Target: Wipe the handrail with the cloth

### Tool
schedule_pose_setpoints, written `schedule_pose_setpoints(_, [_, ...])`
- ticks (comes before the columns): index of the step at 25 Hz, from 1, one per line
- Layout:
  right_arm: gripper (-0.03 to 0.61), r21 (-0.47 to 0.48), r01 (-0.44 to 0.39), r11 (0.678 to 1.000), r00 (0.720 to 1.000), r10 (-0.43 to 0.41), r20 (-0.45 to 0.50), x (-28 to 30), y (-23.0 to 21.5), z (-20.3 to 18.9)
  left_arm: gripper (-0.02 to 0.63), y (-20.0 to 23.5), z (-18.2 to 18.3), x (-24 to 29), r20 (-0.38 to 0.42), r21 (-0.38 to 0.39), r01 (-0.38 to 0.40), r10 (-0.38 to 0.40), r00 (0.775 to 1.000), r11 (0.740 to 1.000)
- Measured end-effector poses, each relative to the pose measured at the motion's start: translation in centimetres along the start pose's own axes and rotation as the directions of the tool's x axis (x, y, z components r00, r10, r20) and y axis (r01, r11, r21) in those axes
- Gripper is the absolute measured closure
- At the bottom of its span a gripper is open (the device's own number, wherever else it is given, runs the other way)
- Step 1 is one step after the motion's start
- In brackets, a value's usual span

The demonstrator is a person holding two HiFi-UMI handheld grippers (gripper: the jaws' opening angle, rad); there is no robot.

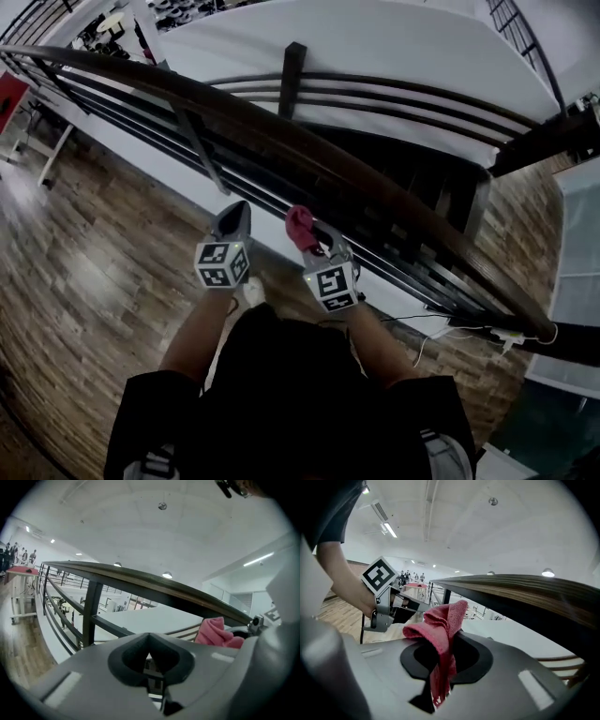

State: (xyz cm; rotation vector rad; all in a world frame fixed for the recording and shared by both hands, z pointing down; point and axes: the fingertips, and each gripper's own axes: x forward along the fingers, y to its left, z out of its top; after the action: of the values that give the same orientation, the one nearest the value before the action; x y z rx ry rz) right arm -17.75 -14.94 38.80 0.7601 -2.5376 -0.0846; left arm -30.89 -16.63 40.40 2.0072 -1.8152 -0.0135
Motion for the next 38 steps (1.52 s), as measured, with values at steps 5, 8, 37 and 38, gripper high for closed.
schedule_pose_setpoints(5, [0.528,-0.068,-0.155,0.986,0.988,0.155,-0.006,5.6,4.3,3.0,0.614,5.9,0.6,-1.8,0.038,-0.045,-0.111,0.112,0.993,0.993])
schedule_pose_setpoints(8, [0.528,-0.074,-0.204,0.976,0.979,0.203,-0.020,8.7,6.0,3.5,0.614,8.2,-0.2,-2.3,0.033,-0.060,-0.144,0.146,0.989,0.988])
schedule_pose_setpoints(37, [0.528,0.788,0.071,0.612,0.991,0.046,-0.125,34.6,0.3,-4.4,0.614,20.8,-9.7,7.4,-0.116,-0.243,-0.221,0.198,0.973,0.944])
schedule_pose_setpoints(38, [0.528,0.774,0.092,0.627,0.988,0.036,-0.147,34.8,0.2,-4.5,0.614,20.9,-9.7,7.4,-0.118,-0.238,-0.224,0.201,0.972,0.945])
